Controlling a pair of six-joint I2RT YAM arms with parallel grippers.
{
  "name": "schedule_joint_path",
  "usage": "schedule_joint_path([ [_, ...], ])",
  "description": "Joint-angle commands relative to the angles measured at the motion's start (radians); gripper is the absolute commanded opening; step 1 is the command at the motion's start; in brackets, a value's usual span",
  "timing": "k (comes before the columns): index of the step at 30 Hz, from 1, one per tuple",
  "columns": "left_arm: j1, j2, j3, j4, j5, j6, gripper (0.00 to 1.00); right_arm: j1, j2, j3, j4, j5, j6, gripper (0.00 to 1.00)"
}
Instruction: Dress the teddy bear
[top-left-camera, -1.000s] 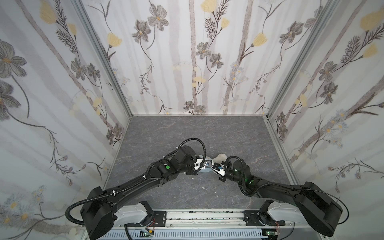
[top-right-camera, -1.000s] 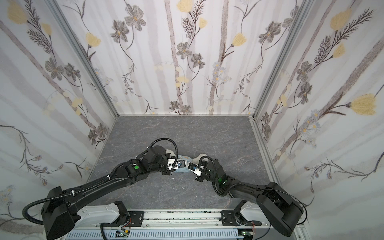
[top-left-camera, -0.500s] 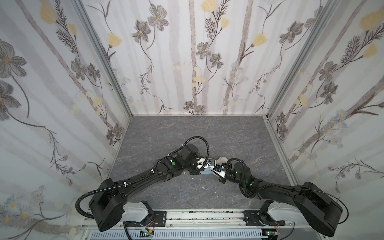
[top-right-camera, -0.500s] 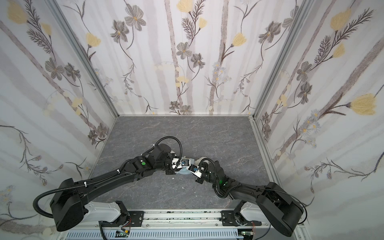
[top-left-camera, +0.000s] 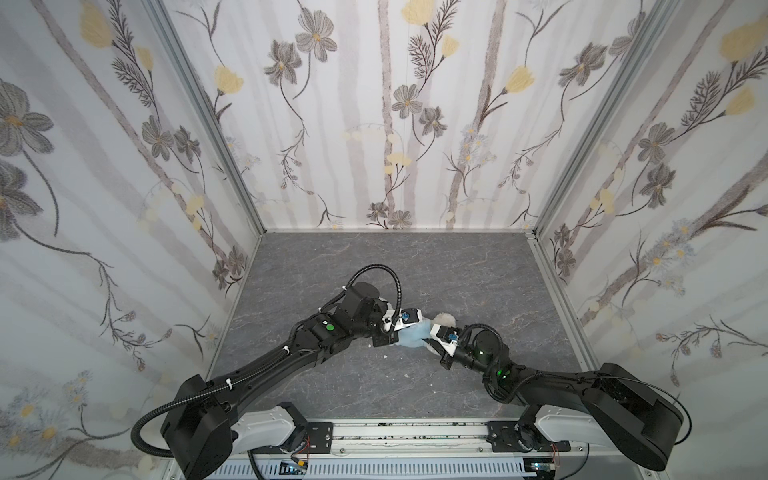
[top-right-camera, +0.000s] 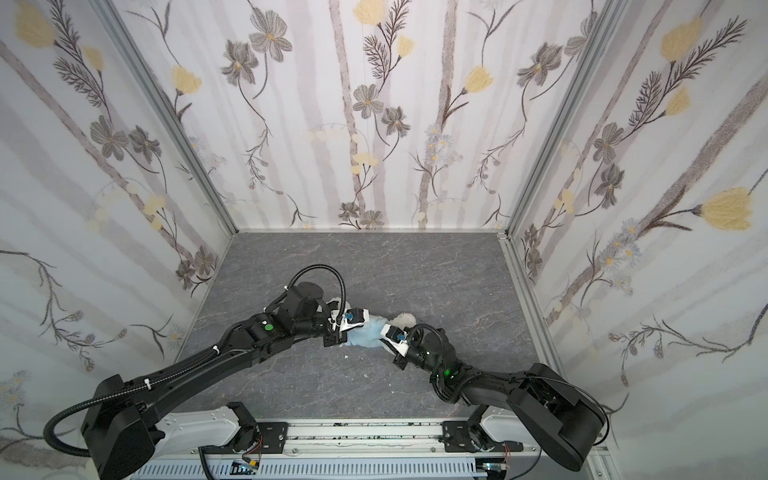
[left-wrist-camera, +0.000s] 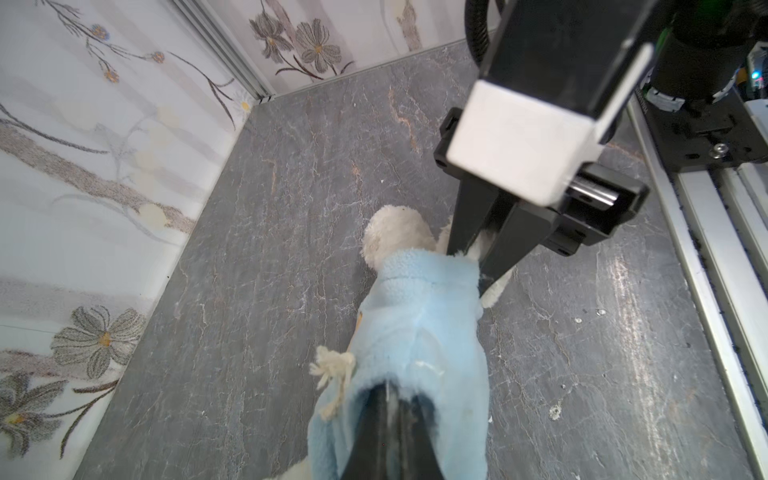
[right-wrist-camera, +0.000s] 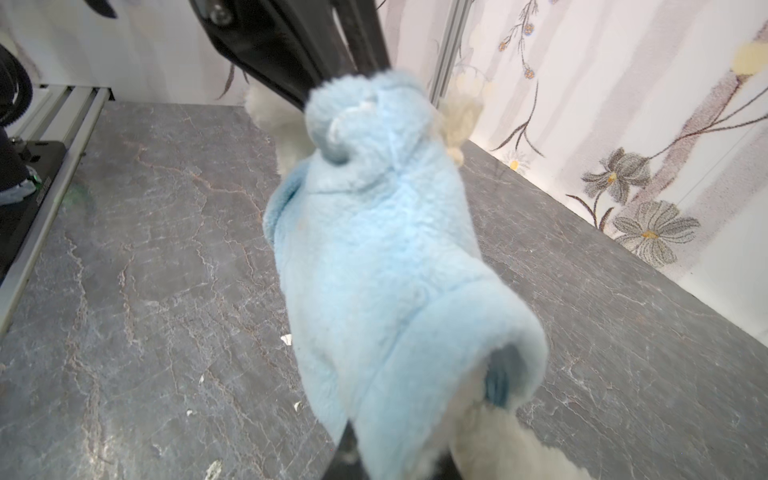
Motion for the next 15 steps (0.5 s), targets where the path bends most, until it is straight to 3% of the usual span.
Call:
schedule_joint_path([
  [1,0.028,-0.034,-0.014,0.030,0.058,-0.036,0.00,-0.003,0.005,-0.021,0.161,0.092,0.129,0.00],
  [15,0.107,-0.118,-0.075,0.154,0.179,-0.172,0.00,-0.003,0.024,-0.075,0.241,0.143,0.216,0.00],
])
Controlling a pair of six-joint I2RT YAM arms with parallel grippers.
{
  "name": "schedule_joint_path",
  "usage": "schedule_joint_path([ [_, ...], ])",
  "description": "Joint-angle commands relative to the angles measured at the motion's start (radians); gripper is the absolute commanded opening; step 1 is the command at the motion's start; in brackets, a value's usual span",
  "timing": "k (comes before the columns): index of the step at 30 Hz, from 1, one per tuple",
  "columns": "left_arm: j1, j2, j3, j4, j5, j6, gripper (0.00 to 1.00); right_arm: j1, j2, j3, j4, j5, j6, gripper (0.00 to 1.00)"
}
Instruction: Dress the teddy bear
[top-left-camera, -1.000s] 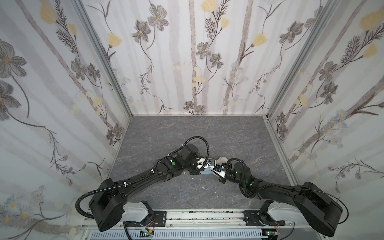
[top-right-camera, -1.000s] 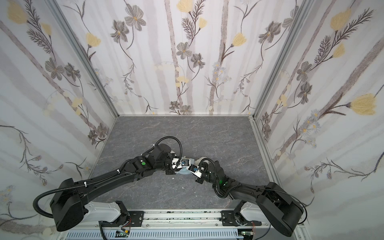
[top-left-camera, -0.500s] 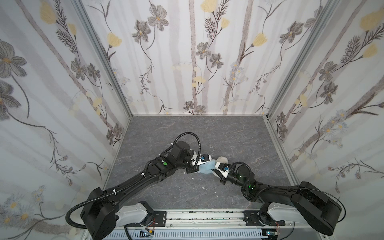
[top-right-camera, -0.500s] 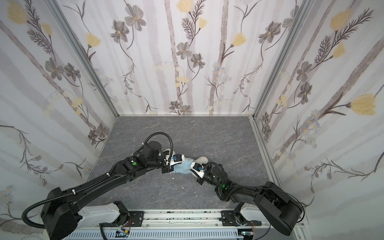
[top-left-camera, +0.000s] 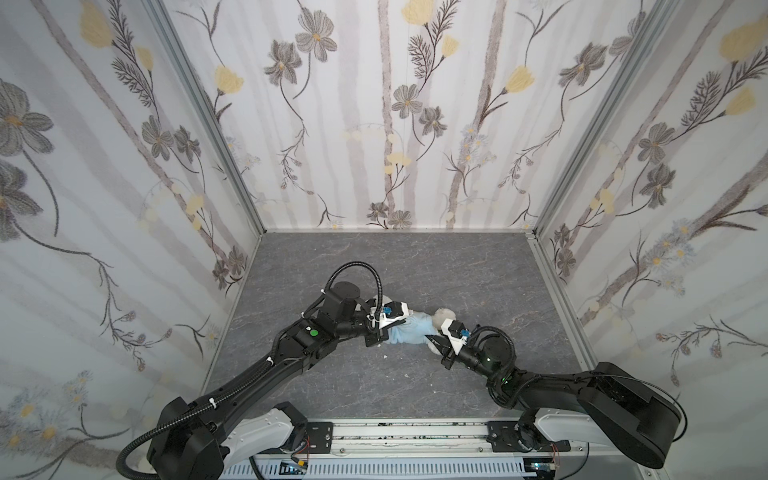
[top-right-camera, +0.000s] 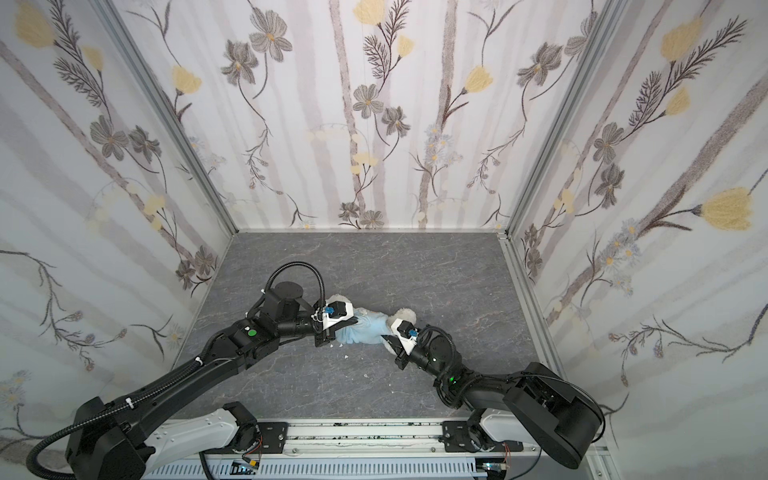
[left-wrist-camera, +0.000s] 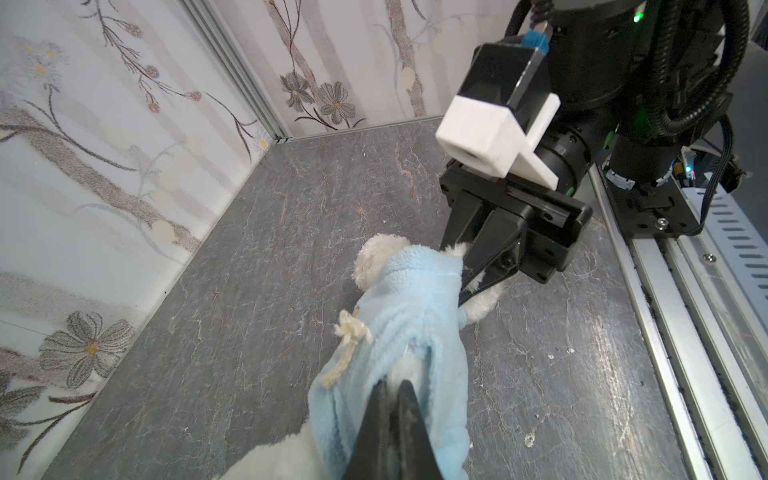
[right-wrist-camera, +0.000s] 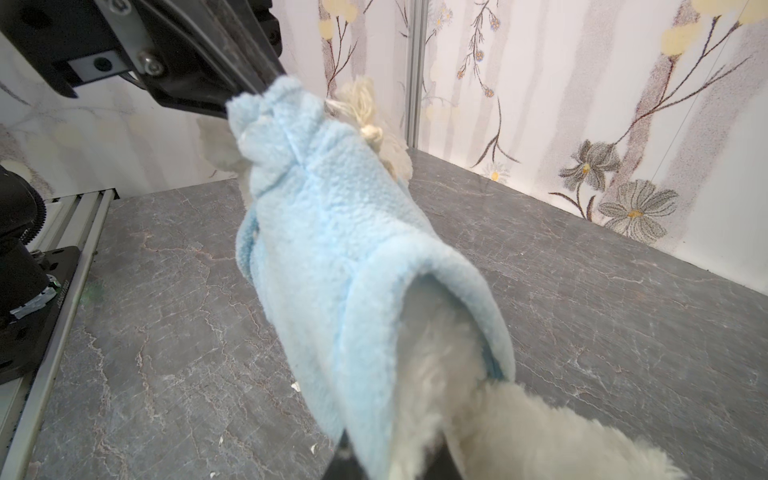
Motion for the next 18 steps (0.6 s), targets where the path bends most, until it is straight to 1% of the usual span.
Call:
schedule_joint_path([
  [1,0.020,-0.019,-0.010,0.070,0.036,-0.063,0.00,-0.003,0.008,-0.022,0.084,0.103,0.037,0.00],
  [3,0.029,-0.029,-0.026,0.080,0.039,-0.079,0.00,-0.003,0.008,-0.025,0.090,0.106,0.037,0.00],
  [6,0.026,-0.030,-0.038,0.083,0.031,-0.078,0.00,0.000,0.006,-0.018,0.095,0.070,0.020,0.00],
  [8,0.001,-0.025,-0.036,0.079,-0.028,-0.059,0.00,0.004,-0.003,0.002,0.056,0.044,-0.012,0.00],
  [9,-0.012,-0.023,-0.035,0.077,-0.051,-0.044,0.02,0.007,-0.009,0.015,0.026,0.043,-0.026,0.00],
  [12,-0.054,-0.018,-0.034,0.061,-0.107,-0.009,0.24,0.012,-0.027,0.039,-0.040,0.042,-0.056,0.00],
  [13,-0.067,-0.018,-0.036,0.055,-0.128,0.003,0.27,0.012,-0.035,0.040,-0.052,0.044,-0.060,0.00],
  [15,-0.097,-0.017,-0.038,0.039,-0.183,0.031,0.30,0.012,-0.046,0.046,-0.073,0.043,-0.071,0.00],
  [18,-0.118,-0.025,-0.034,0.023,-0.240,0.061,0.33,0.012,-0.057,0.054,-0.116,0.043,-0.093,0.00],
])
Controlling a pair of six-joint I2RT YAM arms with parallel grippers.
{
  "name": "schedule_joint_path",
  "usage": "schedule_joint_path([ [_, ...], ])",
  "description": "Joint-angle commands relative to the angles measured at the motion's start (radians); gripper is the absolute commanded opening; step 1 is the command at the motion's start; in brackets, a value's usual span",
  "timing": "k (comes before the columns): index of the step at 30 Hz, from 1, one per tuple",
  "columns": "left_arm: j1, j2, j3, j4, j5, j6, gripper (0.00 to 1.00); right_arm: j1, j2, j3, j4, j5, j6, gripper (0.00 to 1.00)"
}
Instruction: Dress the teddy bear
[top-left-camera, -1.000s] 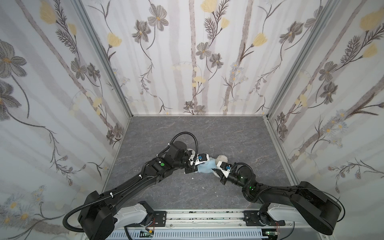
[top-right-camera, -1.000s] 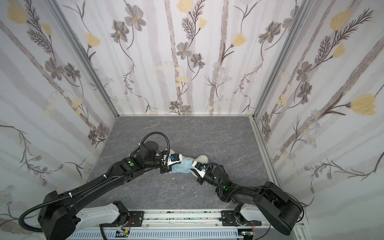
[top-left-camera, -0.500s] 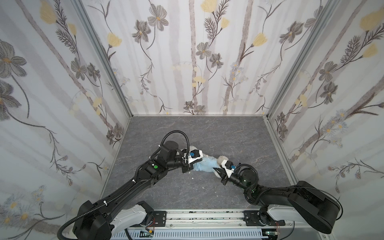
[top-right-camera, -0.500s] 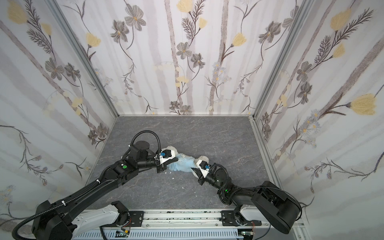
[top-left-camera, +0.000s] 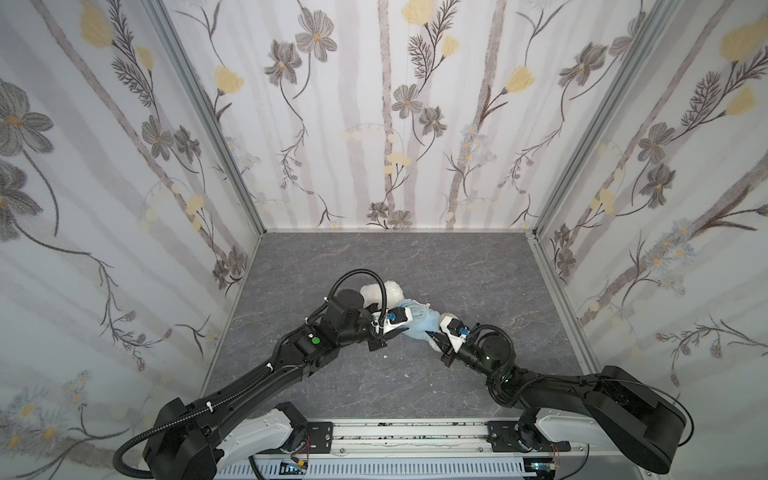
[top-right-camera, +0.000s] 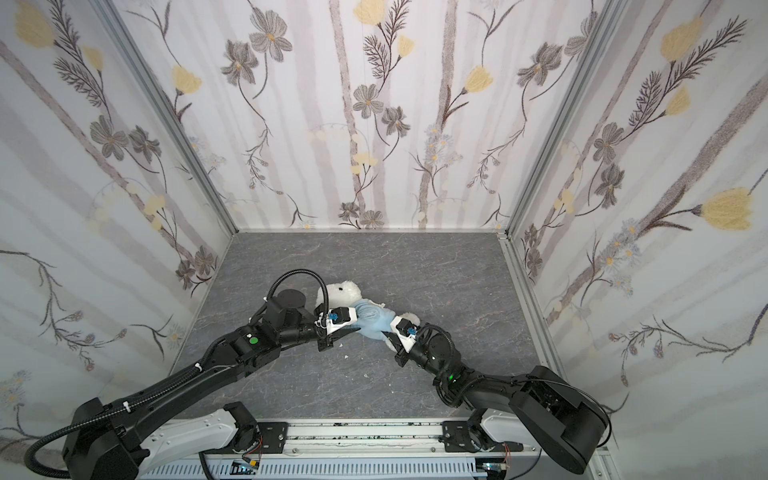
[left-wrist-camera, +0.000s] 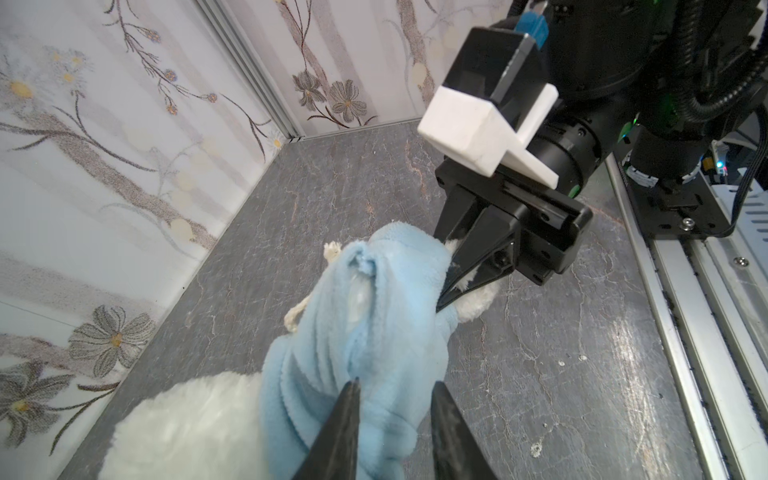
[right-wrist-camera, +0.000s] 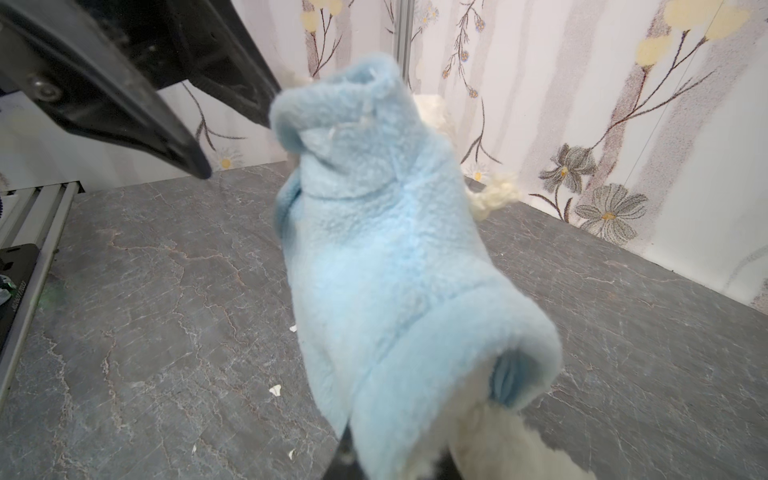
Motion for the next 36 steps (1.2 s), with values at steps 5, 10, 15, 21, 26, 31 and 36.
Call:
schedule_joint_path([
  [5,-0.019,-0.057,0.021,-0.016,-0.111,0.068,0.35,0.008,-0.025,0.014,-0.051,0.020,-0.099,0.00],
  [10,-0.026,-0.078,0.057,-0.040,-0.093,0.058,0.23,0.026,-0.032,0.040,-0.124,0.046,-0.177,0.00],
  [15,-0.072,-0.004,0.129,-0.149,-0.169,0.100,0.08,0.068,-0.033,0.067,-0.182,0.092,-0.232,0.00],
  [21,-0.087,0.060,0.174,-0.222,-0.213,0.153,0.05,0.084,-0.028,0.072,-0.193,0.111,-0.245,0.00],
  [26,-0.088,0.061,0.182,-0.243,-0.193,0.166,0.05,0.086,-0.021,0.073,-0.194,0.117,-0.246,0.00],
  [31,-0.088,0.081,0.171,-0.247,-0.224,0.187,0.07,0.088,-0.018,0.075,-0.193,0.115,-0.248,0.00],
  [36,-0.089,0.107,0.172,-0.247,-0.234,0.197,0.08,0.089,-0.015,0.078,-0.192,0.113,-0.250,0.00],
])
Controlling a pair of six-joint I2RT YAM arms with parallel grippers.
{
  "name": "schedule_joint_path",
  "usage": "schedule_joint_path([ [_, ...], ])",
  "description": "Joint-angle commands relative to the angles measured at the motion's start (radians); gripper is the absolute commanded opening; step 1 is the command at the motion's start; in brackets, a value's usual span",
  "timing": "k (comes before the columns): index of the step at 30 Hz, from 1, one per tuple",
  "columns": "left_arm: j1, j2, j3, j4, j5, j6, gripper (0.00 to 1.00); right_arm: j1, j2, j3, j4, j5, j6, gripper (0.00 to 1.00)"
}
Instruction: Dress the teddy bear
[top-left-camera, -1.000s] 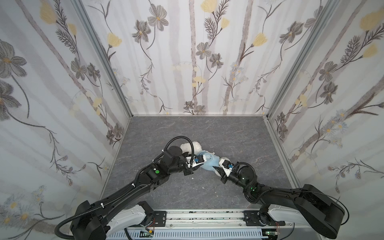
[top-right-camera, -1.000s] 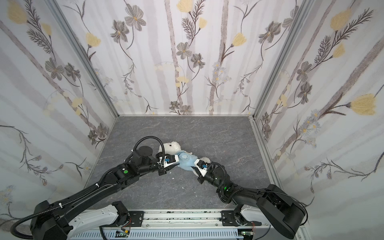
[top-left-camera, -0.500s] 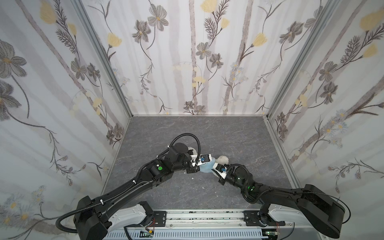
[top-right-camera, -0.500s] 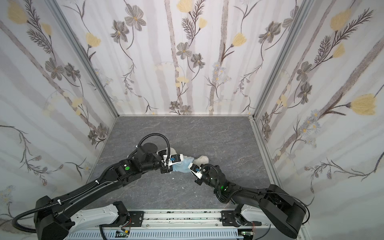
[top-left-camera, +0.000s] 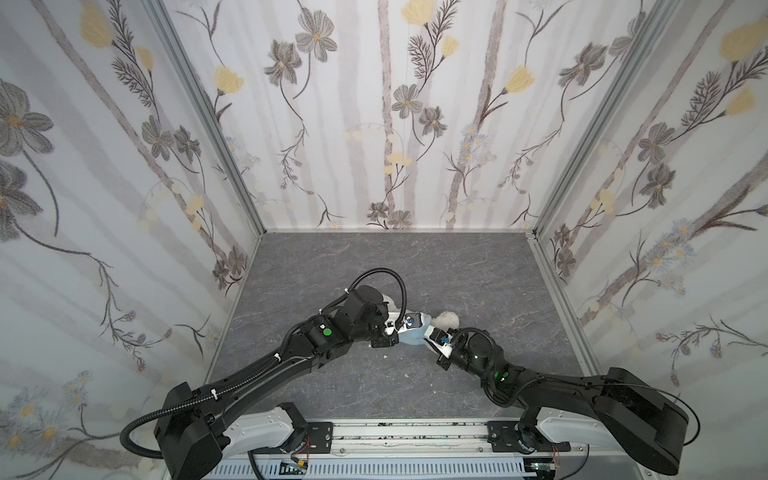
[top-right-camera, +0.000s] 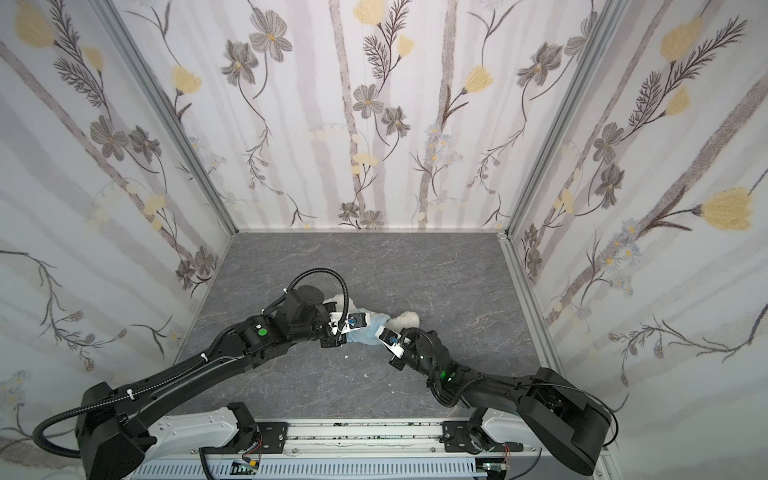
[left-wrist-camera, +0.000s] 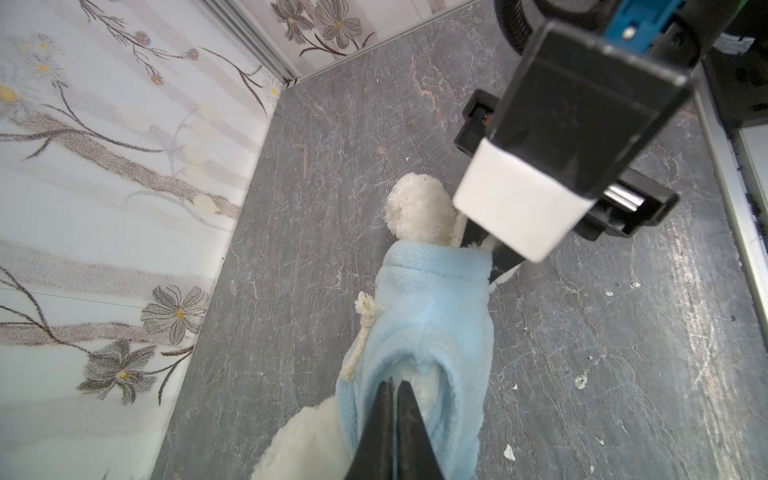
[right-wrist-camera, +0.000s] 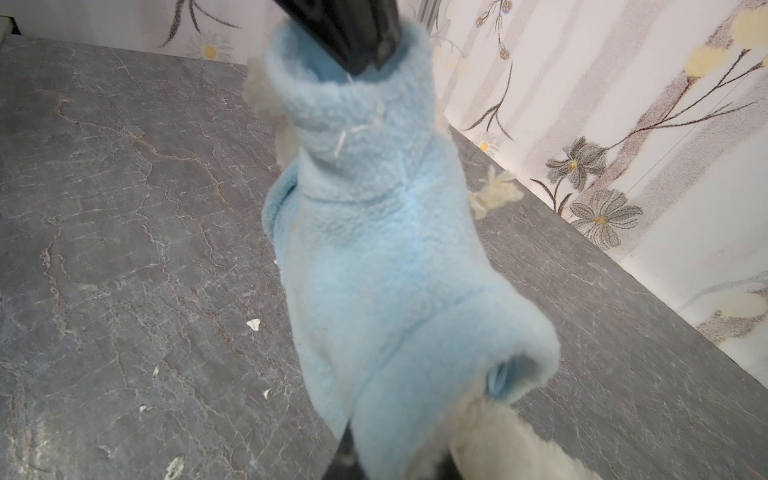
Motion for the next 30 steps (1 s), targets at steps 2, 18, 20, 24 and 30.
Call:
schedule_joint_path([
  [2,0.000,0.013,0.000,-0.006,-0.029,0.034,0.10,0.002,0.000,0.012,0.042,-0.001,-0.012,0.00],
  [18,-0.002,0.065,0.008,-0.005,-0.008,0.062,0.25,0.005,-0.003,0.025,0.069,-0.043,0.010,0.00],
  [20,-0.003,0.086,0.015,-0.003,0.003,0.061,0.25,0.010,0.001,0.030,0.095,-0.057,0.024,0.00],
  [24,-0.003,0.135,0.032,-0.002,0.036,0.060,0.27,0.023,0.017,0.041,0.147,-0.083,0.036,0.00],
  [30,0.001,0.210,0.048,-0.002,0.076,0.035,0.31,0.035,0.039,0.044,0.247,-0.111,0.052,0.00],
])
